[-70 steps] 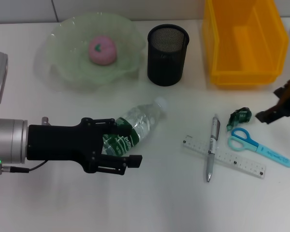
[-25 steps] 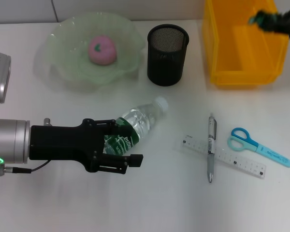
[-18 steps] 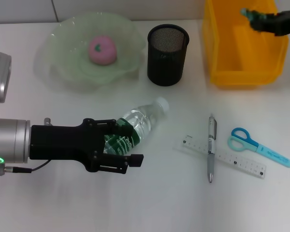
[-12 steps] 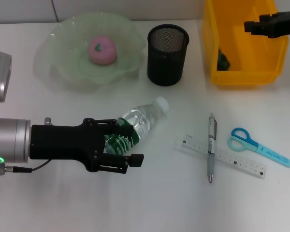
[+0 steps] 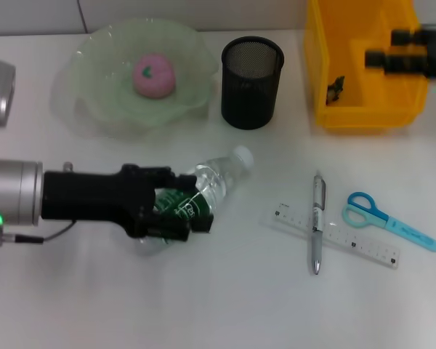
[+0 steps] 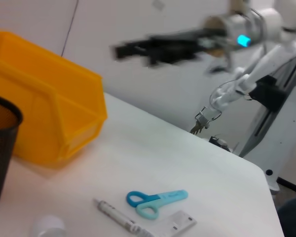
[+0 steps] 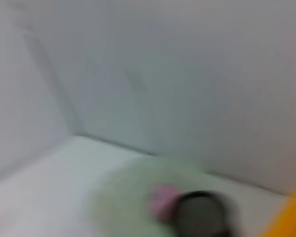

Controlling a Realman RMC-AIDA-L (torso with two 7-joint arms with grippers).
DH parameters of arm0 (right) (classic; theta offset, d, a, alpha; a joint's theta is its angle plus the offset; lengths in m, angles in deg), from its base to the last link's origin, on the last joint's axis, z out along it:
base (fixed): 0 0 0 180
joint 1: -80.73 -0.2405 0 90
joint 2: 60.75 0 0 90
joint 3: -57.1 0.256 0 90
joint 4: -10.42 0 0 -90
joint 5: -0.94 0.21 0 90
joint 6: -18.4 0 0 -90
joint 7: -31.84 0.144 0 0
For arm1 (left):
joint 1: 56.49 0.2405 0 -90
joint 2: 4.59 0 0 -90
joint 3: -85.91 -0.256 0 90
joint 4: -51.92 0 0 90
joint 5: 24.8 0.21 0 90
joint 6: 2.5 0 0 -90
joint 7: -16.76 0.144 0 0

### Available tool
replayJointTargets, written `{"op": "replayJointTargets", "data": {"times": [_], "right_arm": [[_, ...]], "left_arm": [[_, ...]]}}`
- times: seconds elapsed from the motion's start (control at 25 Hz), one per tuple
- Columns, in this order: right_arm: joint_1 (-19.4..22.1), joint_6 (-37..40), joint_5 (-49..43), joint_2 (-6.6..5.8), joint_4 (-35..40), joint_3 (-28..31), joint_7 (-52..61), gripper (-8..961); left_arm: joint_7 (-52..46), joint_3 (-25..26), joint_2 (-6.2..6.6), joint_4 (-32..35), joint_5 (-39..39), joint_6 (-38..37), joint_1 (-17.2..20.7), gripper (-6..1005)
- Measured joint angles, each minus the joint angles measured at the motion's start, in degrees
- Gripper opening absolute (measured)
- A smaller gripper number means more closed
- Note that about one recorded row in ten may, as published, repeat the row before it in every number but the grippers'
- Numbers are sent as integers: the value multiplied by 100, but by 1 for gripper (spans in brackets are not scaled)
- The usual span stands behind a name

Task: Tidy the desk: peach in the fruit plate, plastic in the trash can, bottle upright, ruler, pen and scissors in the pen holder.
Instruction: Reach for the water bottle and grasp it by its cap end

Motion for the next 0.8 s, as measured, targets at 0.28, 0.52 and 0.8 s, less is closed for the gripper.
{"op": "replayJointTargets", "data": {"times": [0.28,0.52,0.8], "right_arm": [[772,1208,826,80,-1076,715,-1839,848],[1156,1749,799,48,-2246,1170,-3323,848],[1267,1829,405,85,-2384,1161,-3628,847]], "left_arm": [[-1404,49,43,735,579,81,-414,840],[-3497,-225,-145,1857,1775,270,-1239,840],[-4429,-1152,-190,1848,2414,843,-1909,840]]}}
